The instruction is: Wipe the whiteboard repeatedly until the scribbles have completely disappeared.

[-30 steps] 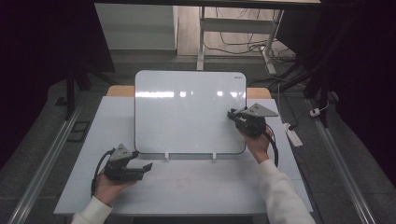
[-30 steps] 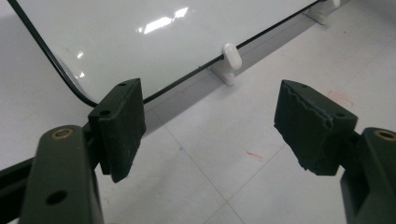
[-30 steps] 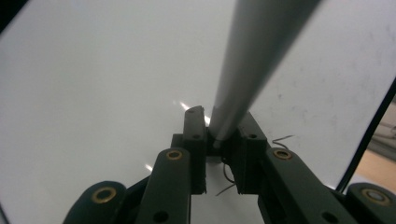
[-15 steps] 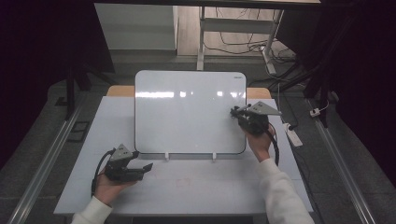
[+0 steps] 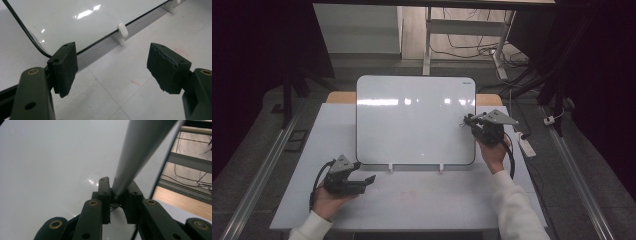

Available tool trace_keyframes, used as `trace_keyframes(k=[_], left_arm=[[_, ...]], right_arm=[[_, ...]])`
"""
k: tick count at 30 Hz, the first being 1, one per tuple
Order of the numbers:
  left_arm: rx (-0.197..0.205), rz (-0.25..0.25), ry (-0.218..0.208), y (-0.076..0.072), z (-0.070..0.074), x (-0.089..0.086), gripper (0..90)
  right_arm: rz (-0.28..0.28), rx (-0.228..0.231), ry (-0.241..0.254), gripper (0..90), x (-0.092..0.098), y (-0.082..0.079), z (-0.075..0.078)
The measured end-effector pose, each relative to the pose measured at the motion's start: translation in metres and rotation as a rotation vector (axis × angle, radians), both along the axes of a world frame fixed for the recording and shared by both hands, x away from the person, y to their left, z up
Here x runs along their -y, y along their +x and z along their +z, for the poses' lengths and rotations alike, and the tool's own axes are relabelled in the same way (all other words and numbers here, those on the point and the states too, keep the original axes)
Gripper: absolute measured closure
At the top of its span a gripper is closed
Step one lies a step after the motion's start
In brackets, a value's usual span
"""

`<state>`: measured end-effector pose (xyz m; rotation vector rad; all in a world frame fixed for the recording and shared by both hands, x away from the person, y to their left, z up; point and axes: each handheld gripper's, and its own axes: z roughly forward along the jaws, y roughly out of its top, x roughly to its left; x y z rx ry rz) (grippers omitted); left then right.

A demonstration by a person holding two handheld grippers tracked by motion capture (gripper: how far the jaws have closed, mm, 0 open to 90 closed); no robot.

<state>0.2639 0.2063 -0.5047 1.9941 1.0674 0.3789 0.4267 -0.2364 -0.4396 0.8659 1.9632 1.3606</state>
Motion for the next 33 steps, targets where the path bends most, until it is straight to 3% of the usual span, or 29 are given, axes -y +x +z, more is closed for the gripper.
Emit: trace_keyframes(k=[2, 4, 5, 8, 10, 15, 16, 19, 21, 24, 26, 27, 28, 30, 32, 33], left_arm=[[-0.003, 0.003, -0.001, 0.001, 0.000, 0.000, 25.5], [-0.004, 0.002, 0.001, 0.001, -0.001, 0.000, 25.5], [-0.005, 0.001, 0.003, 0.001, -0.001, 0.001, 25.5], [-0.001, -0.002, 0.003, 0.000, 0.000, 0.002, 25.5], [0.000, 0.001, -0.001, 0.000, 0.000, 0.000, 25.4], [-0.006, 0.004, -0.001, 0.002, -0.001, 0.000, 25.4], [-0.007, 0.001, 0.001, 0.002, -0.001, 0.001, 25.4], [-0.004, -0.001, 0.000, 0.001, 0.000, 0.001, 25.4], [-0.002, 0.001, -0.003, 0.000, 0.000, 0.000, 25.4], [-0.009, 0.006, -0.005, 0.002, -0.001, -0.001, 25.4], [-0.011, 0.004, 0.000, 0.003, -0.002, -0.001, 25.4], [-0.012, 0.002, 0.001, 0.003, -0.002, 0.000, 25.4], [-0.011, 0.001, 0.003, 0.003, -0.002, 0.001, 25.4], [-0.006, -0.003, 0.002, 0.001, -0.001, 0.002, 25.4], [-0.002, -0.002, 0.000, 0.000, 0.000, 0.002, 25.4], [-0.001, 0.001, -0.002, 0.000, 0.000, 0.001, 25.4]], right_arm=[[0.076, -0.023, -0.053, 77.7, -0.012, -0.010, -0.007], [0.095, -0.002, -0.124, 77.7, -0.017, -0.015, -0.009], [0.099, -0.009, -0.116, 77.7, -0.015, -0.013, -0.008], [0.007, -0.003, -0.030, 77.7, 0.003, -0.002, 0.000], [-0.002, -0.018, 0.014, 77.7, 0.009, 0.002, 0.001], [0.079, -0.026, -0.078, 77.7, -0.004, -0.012, -0.009], [0.080, -0.031, -0.075, 77.7, -0.002, -0.010, -0.007], [-0.013, -0.012, -0.011, 77.7, 0.012, 0.001, 0.003], [-0.019, -0.026, 0.019, 77.7, 0.014, 0.002, 0.002], [0.060, -0.053, -0.035, 77.7, 0.001, -0.011, -0.007], [0.097, -0.028, -0.103, 77.7, -0.008, -0.021, -0.016], [0.099, -0.024, -0.106, 77.7, -0.008, -0.021, -0.015], [0.095, -0.030, -0.087, 77.7, -0.006, -0.018, -0.014], [0.030, -0.013, -0.050, 77.7, 0.002, -0.011, -0.008], [0.016, -0.027, -0.005, 77.7, 0.004, -0.007, -0.006], [0.020, -0.029, -0.014, 77.7, 0.000, -0.010, -0.008]])
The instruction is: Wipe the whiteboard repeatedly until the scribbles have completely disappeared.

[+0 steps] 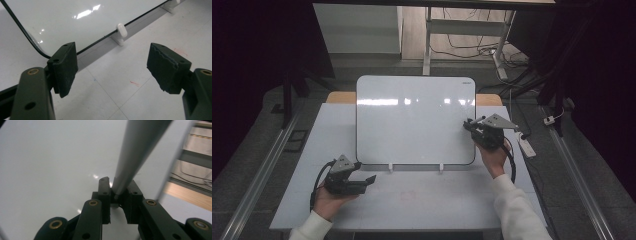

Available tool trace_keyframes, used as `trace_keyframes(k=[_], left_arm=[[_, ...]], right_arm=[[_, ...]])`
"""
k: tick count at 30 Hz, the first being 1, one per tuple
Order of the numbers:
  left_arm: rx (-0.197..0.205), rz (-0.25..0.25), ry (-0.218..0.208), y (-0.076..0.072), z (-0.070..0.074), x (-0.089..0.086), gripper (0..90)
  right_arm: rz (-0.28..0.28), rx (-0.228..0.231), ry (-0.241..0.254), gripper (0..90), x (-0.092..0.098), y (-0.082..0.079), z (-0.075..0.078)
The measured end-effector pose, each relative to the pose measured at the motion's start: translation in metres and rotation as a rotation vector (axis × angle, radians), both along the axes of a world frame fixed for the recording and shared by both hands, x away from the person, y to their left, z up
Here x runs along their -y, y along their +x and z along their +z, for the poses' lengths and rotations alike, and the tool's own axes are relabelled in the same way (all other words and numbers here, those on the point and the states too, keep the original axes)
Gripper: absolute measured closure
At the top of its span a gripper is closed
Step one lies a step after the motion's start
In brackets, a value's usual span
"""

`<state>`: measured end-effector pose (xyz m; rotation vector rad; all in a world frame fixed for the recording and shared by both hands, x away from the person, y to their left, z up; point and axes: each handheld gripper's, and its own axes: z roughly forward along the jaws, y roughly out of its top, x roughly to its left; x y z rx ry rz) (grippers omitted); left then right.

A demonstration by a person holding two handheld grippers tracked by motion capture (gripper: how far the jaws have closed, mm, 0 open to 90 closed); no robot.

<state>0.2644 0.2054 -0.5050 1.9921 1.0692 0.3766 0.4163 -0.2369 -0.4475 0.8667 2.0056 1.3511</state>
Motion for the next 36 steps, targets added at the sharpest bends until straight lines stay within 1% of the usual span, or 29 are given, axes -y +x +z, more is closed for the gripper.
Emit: trace_keyframes(k=[2, 4, 5, 6, 7, 8, 10, 12, 14, 16, 17, 19, 21, 22, 24, 25, 26, 27, 29, 30, 31, 32, 33, 34, 36], left_arm=[[-0.004, 0.004, 0.000, 0.001, -0.001, -0.001, 25.4], [-0.008, 0.003, 0.004, 0.003, -0.002, -0.001, 25.4], [-0.008, 0.002, 0.004, 0.003, -0.002, 0.000, 25.4], [-0.008, -0.001, 0.005, 0.002, -0.001, 0.001, 25.4], [-0.004, -0.003, 0.008, 0.001, -0.001, 0.001, 25.4], [-0.003, -0.004, 0.008, 0.001, -0.001, 0.002, 25.4], [-0.002, -0.003, 0.005, 0.001, -0.001, 0.001, 25.4], [-0.003, 0.000, 0.002, 0.001, -0.001, 0.000, 25.4], [-0.003, 0.001, 0.002, 0.002, -0.001, -0.001, 25.4], [-0.005, 0.001, 0.002, 0.002, -0.001, -0.001, 25.4], [-0.005, 0.000, 0.004, 0.002, -0.001, -0.001, 25.4], [-0.004, -0.002, 0.004, 0.001, -0.001, 0.000, 25.4], [-0.001, -0.003, 0.003, 0.001, -0.001, 0.000, 25.4], [0.000, -0.002, 0.002, 0.001, 0.000, 0.000, 25.4], [-0.003, 0.000, 0.001, 0.002, -0.001, -0.001, 25.4], [-0.004, 0.000, 0.002, 0.002, -0.001, -0.001, 25.4], [-0.006, 0.001, 0.005, 0.002, -0.001, 0.000, 25.4], [-0.006, -0.001, 0.006, 0.002, -0.002, 0.000, 25.4], [-0.004, -0.004, 0.008, 0.001, -0.001, 0.001, 25.4], [-0.002, -0.004, 0.009, 0.001, -0.001, 0.001, 25.4], [-0.001, -0.004, 0.004, 0.001, -0.001, 0.001, 25.4], [0.000, -0.002, 0.003, 0.001, 0.000, 0.000, 25.3], [0.002, 0.001, 0.001, 0.001, 0.000, -0.001, 25.4], [-0.001, 0.003, -0.001, 0.001, -0.001, -0.002, 25.4], [-0.005, 0.005, -0.001, 0.002, -0.001, -0.002, 25.4]], right_arm=[[0.068, 0.001, -0.055, 77.7, -0.011, -0.007, -0.005], [0.078, 0.023, -0.111, 77.7, -0.016, -0.008, -0.005], [0.072, 0.021, -0.090, 77.7, -0.013, -0.004, -0.003], [0.051, 0.023, -0.069, 77.7, -0.010, -0.001, 0.000], [0.016, 0.036, -0.051, 77.7, -0.006, 0.004, 0.004], [-0.022, 0.045, -0.020, 77.7, 0.000, 0.011, 0.009], [-0.047, 0.039, 0.023, 77.7, 0.006, 0.019, 0.015], [-0.053, 0.048, 0.012, 77.7, 0.002, 0.021, 0.016], [-0.008, 0.033, 0.005, 77.7, -0.004, 0.017, 0.013], [0.006, 0.053, -0.049, 77.7, -0.007, 0.016, 0.013], [0.002, 0.044, -0.032, 77.7, -0.005, 0.019, 0.015], [-0.056, 0.053, 0.014, 77.7, 0.002, 0.025, 0.020], [-0.072, 0.040, 0.057, 77.7, 0.004, 0.029, 0.022], [-0.071, 0.046, 0.041, 77.7, 0.000, 0.028, 0.021], [-0.006, 0.028, 0.020, 77.7, -0.010, 0.023, 0.018], [0.033, 0.038, -0.030, 77.7, -0.018, 0.019, 0.015], [0.037, 0.052, -0.064, 77.7, -0.021, 0.018, 0.015], [0.035, 0.053, -0.073, 77.7, -0.021, 0.021, 0.018], [-0.017, 0.052, 0.000, 77.7, -0.014, 0.029, 0.024], [-0.044, 0.063, 0.018, 77.7, -0.011, 0.035, 0.027], [-0.059, 0.058, 0.039, 77.7, -0.008, 0.039, 0.030], [-0.061, 0.048, 0.054, 77.7, -0.008, 0.041, 0.030], [-0.063, 0.057, 0.038, 77.7, -0.010, 0.040, 0.030], [-0.051, 0.063, 0.019, 77.7, -0.012, 0.037, 0.029], [0.005, 0.030, 0.010, 77.7, -0.018, 0.030, 0.024]])
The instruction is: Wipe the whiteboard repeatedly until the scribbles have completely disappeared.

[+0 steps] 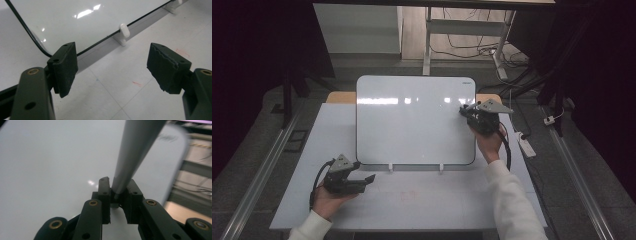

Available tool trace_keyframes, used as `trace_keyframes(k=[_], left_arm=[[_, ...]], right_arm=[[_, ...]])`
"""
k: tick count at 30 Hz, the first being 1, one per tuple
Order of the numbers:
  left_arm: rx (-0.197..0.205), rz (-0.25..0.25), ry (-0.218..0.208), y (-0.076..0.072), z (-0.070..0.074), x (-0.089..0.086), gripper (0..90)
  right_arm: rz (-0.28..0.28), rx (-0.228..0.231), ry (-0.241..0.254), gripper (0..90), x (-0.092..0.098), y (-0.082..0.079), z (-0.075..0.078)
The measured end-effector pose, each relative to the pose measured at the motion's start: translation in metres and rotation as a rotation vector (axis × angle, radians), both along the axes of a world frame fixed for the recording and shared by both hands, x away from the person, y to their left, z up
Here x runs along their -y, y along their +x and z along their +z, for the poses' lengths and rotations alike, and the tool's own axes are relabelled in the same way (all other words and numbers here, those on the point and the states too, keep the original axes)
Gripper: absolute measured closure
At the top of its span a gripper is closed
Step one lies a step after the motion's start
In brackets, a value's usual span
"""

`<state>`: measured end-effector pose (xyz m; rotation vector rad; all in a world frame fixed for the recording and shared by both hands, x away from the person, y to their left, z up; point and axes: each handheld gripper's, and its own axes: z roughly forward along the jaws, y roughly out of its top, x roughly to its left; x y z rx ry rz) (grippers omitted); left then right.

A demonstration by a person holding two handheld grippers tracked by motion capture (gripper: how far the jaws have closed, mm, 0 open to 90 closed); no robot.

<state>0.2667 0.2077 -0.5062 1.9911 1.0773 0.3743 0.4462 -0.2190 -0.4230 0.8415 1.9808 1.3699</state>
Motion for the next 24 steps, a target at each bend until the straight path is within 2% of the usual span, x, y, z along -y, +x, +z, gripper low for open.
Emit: trace_keyframes(k=[2, 4, 7, 8, 9, 10, 12, 14, 16, 24], left_arm=[[0.003, -0.002, 0.000, -0.001, 0.000, 0.000, 25.4], [0.009, 0.000, -0.002, -0.002, 0.001, 0.000, 25.4], [0.012, 0.006, -0.005, -0.002, 0.002, 0.000, 25.4], [0.013, 0.007, -0.003, -0.002, 0.002, 0.000, 25.4], [0.015, 0.007, -0.003, -0.002, 0.002, 0.000, 25.4], [0.016, 0.007, -0.004, -0.002, 0.003, 0.000, 25.4], [0.025, 0.013, -0.008, -0.002, 0.003, -0.001, 25.4], [0.027, 0.018, -0.012, -0.002, 0.004, -0.001, 25.5], [0.028, 0.018, -0.012, -0.002, 0.004, -0.001, 25.6], [0.051, 0.022, -0.024, -0.005, 0.007, -0.001, 25.9]], right_arm=[[0.054, -0.016, -0.044, 77.7, -0.008, -0.011, -0.010], [0.103, -0.044, -0.055, 77.7, -0.012, -0.022, -0.020], [0.129, -0.054, -0.095, 77.7, -0.014, -0.033, -0.028], [0.114, -0.055, -0.092, 77.7, -0.012, -0.035, -0.027], [0.098, -0.049, -0.064, 77.7, -0.008, -0.035, -0.024], [0.090, -0.043, -0.008, 77.7, -0.002, -0.037, -0.020], [0.084, -0.028, 0.060, 77.7, 0.006, -0.042, -0.012], [0.094, -0.030, 0.085, 77.7, 0.010, -0.050, -0.009], [0.112, -0.042, 0.094, 77.6, 0.010, -0.058, -0.011], [0.210, -0.136, 0.049, 77.6, -0.005, -0.087, -0.027]])
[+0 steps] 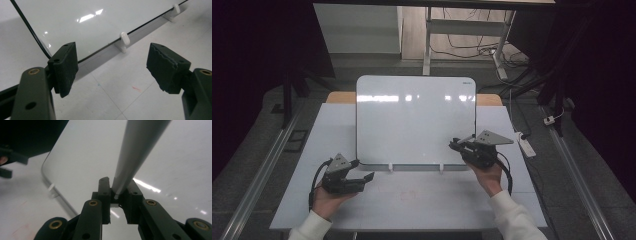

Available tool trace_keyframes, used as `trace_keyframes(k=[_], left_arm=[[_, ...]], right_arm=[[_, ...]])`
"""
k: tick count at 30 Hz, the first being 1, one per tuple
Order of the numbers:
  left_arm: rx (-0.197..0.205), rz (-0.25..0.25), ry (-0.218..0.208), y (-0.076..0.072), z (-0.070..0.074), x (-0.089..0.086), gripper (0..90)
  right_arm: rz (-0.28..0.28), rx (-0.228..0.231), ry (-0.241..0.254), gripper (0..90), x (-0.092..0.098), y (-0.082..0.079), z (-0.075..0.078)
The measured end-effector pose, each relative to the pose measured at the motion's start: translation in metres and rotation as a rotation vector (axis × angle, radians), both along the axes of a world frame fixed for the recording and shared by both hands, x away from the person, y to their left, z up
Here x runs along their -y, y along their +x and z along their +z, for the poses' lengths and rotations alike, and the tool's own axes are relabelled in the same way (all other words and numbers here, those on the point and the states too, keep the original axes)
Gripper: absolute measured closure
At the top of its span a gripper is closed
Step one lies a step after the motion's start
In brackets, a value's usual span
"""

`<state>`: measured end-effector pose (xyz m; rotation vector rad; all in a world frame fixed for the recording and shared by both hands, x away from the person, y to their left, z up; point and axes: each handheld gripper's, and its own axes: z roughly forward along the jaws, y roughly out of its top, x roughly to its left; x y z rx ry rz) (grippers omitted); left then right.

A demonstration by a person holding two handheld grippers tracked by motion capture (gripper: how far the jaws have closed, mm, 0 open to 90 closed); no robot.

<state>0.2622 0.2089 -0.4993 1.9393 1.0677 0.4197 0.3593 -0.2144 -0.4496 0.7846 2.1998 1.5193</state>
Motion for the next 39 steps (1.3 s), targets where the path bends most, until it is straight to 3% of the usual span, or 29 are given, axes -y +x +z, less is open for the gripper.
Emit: trace_keyframes(k=[10, 15, 23, 29, 34, 39], left_arm=[[0.042, 0.003, -0.017, -0.002, 0.006, 0.002, 27.0], [0.083, -0.012, -0.031, -0.004, 0.016, 0.010, 27.8], [0.165, -0.140, -0.034, 0.002, 0.045, 0.062, 30.0], [0.229, -0.224, 0.007, 0.006, 0.059, 0.104, 33.8], [0.279, -0.266, 0.042, 0.008, 0.064, 0.130, 41.3], [0.295, -0.310, 0.055, 0.013, 0.064, 0.147, 50.8]], right_arm=[[0.081, -0.058, -0.057, 77.6, -0.016, -0.020, -0.014], [0.117, -0.084, -0.046, 77.6, -0.025, -0.024, -0.018], [0.157, -0.133, -0.025, 77.5, -0.047, -0.033, -0.022], [0.177, -0.169, -0.014, 77.5, -0.064, -0.037, -0.026], [0.180, -0.208, 0.007, 77.5, -0.071, -0.037, -0.029], [0.181, -0.232, 0.026, 77.4, -0.076, -0.039, -0.031]])
